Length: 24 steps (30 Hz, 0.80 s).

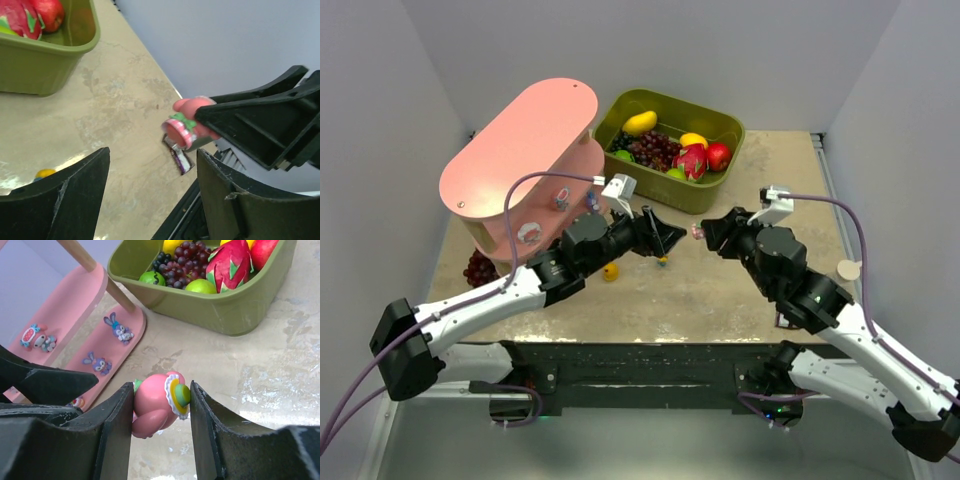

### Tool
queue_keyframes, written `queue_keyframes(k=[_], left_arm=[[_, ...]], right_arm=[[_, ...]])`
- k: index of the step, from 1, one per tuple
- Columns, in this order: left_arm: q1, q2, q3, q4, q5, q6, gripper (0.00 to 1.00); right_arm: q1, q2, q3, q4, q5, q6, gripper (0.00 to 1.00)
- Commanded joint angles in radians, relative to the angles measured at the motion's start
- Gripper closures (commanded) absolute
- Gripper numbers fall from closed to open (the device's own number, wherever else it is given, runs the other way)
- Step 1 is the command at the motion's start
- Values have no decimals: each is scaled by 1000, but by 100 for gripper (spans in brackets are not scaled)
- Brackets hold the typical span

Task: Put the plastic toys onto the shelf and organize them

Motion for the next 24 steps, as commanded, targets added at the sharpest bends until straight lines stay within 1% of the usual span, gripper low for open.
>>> queue_keyframes(k=[1,5,12,15,18,24], left_arm=[[-40,44,-13,174,-35,-54,26],[-52,67,-30,213,-39,-83,29],[-52,89,-29,227,-39,-108,51],[-52,95,-29,234,-42,-113,56],[-51,101,-24,236,-41,-113,60],[-52,121,-10,238,-18,-119,63]], right_arm=[[-1,0,-7,59,-44,-32,100],[-3,5,-12,73,-54,-30,100],[-3,0,-29,104,-73,-30,100],[-3,5,-29,108,-82,-29,100],[-3,10,-30,113,-90,-27,100],[-3,19,-35,130,-100,-21,100]])
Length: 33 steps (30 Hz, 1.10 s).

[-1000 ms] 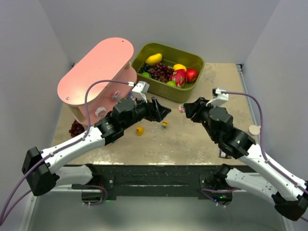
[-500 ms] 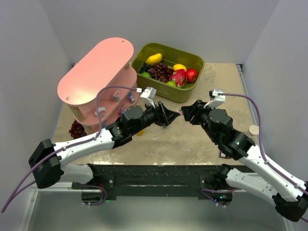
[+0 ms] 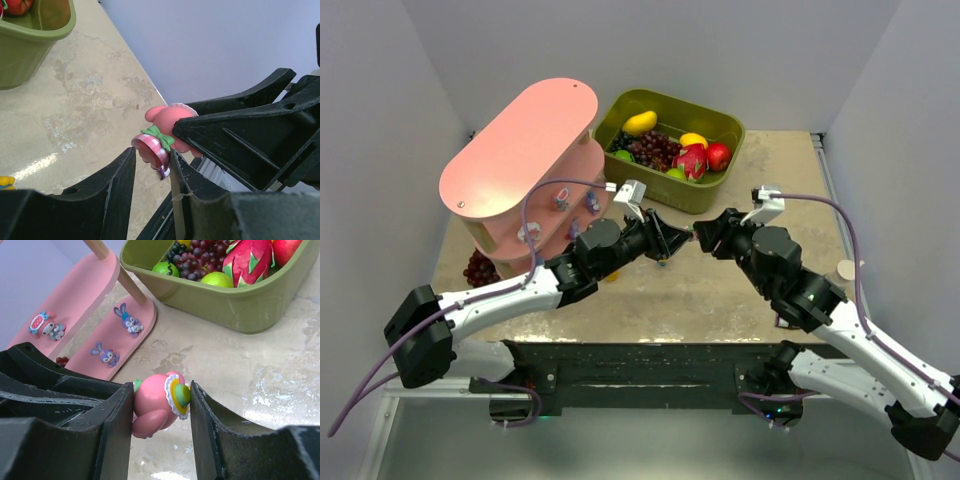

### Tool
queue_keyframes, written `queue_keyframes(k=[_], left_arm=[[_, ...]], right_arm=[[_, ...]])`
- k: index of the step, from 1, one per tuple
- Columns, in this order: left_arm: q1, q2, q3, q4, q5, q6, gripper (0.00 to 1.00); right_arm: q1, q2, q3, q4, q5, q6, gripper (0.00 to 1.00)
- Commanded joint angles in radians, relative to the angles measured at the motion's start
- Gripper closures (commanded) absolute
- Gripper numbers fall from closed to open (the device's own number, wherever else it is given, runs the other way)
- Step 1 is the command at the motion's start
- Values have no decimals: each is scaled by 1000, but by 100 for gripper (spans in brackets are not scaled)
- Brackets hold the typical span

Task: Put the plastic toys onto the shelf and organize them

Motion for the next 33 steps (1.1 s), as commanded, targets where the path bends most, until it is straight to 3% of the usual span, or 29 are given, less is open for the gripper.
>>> queue_keyframes(k=[1,7,17,26,29,33], left_arm=[[-3,17,24,52,-7,-8,64],[-3,21,27,51,-11,-5,69],[-3,22,24,38,-17,-5,100],[-3,22,7,37,-34,-11,100],[-3,16,3,41,-31,-16,100],[-2,5,-6,43,-42,-24,100]], right_arm=[[-2,9,-5,78,-26,-1,100],[-2,25,-13,108,-53,15,100],[-4,57,-13,116,-72,12,100],[-2,81,-44,151,-84,32,100],[-2,77,-51,162,-90,38,96],[-2,78,-54,164,-92,45,82]])
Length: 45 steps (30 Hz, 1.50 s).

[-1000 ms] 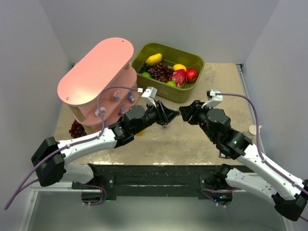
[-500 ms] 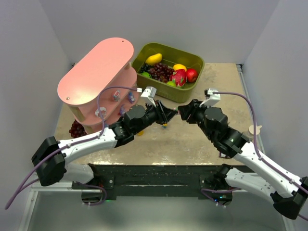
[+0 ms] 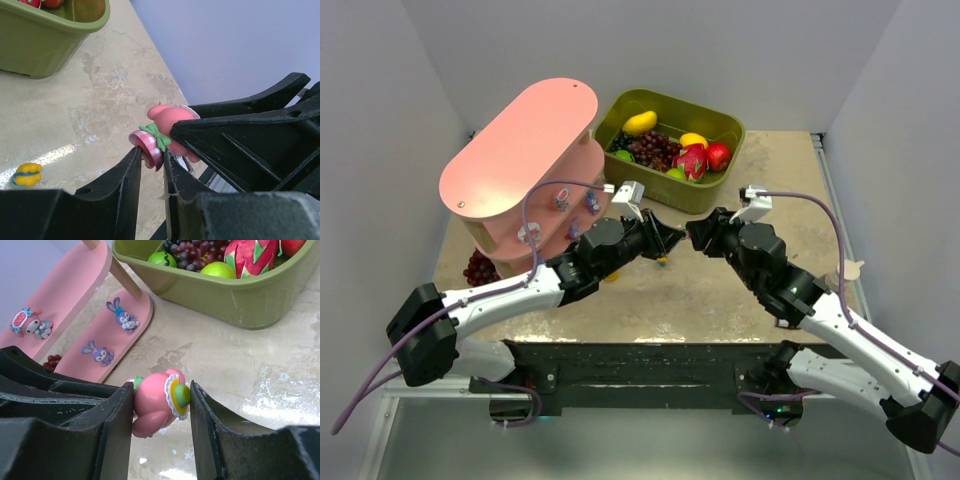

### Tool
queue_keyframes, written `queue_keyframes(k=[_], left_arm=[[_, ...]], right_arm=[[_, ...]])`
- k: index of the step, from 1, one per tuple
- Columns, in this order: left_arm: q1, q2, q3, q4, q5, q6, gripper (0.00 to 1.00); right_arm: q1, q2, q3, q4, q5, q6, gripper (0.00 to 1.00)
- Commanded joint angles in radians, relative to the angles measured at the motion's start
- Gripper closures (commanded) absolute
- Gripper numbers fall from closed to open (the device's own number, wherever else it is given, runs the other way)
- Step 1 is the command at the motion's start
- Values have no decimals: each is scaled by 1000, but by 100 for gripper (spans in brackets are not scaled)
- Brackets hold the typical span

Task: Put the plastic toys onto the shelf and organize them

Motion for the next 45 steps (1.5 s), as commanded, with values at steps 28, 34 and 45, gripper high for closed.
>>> queue_keyframes(k=[28,34,45], left_arm=[[-10,-98,-87,132,-45,-119,100],[-7,-106,-96,130,-61,-151,100],[28,-158,-152,232,-23,-344,100]], right_arm=[[10,-45,-44,76,-56,80,25],[10,-86,-47,71,-25,86,23],[11,-143,-30,208,-136,-118,11]])
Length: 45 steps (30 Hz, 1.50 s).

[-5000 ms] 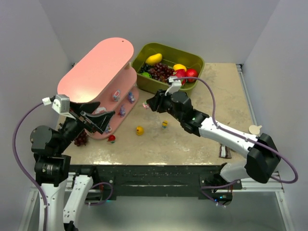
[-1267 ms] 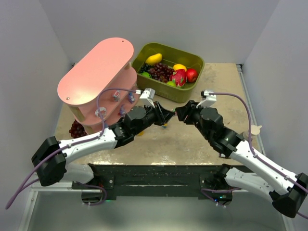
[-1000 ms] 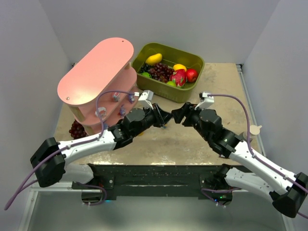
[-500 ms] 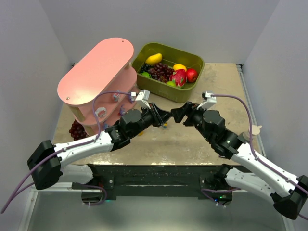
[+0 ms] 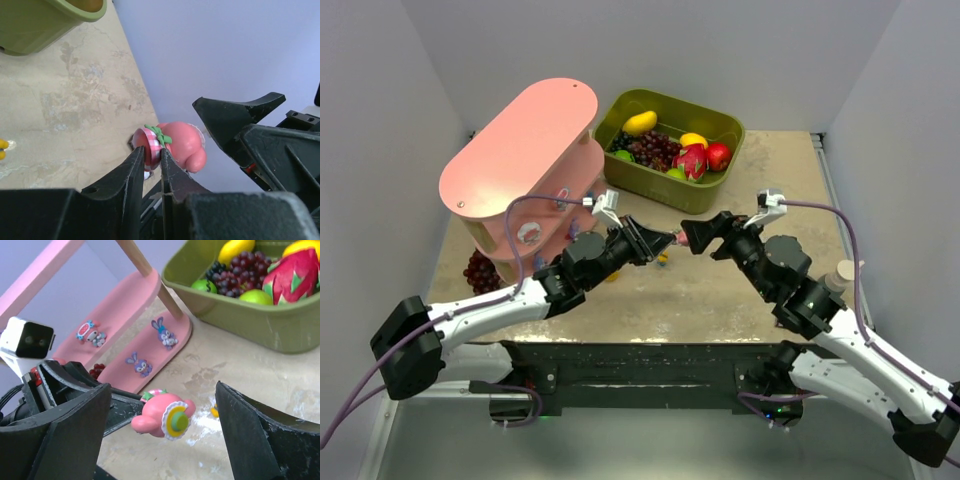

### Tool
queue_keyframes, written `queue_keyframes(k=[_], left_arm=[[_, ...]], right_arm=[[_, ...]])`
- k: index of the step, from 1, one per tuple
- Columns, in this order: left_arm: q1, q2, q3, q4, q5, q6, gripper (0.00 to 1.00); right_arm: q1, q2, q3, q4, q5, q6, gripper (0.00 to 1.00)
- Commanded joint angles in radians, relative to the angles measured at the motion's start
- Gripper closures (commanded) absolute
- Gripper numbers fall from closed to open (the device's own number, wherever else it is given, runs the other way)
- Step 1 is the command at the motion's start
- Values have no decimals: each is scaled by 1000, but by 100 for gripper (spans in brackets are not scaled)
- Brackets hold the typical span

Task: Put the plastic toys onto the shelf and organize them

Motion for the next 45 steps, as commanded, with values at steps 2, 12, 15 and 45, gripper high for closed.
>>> queue_keyframes(k=[2,12,15,45], left_arm=[[20,-53,-9,134,9,-151,100],[20,-97,-28,233,56,-323,100],[20,-105,-31,269,65,-358,100],[20,-163,-54,303,-16,-398,100]], right_arm=[[3,-14,24,134,-97,-170,8],[3,-48,37,246,-229,-244,1],[5,-45,55,269,-297,-261,1],[5,48,103,311,-389,-232,14]])
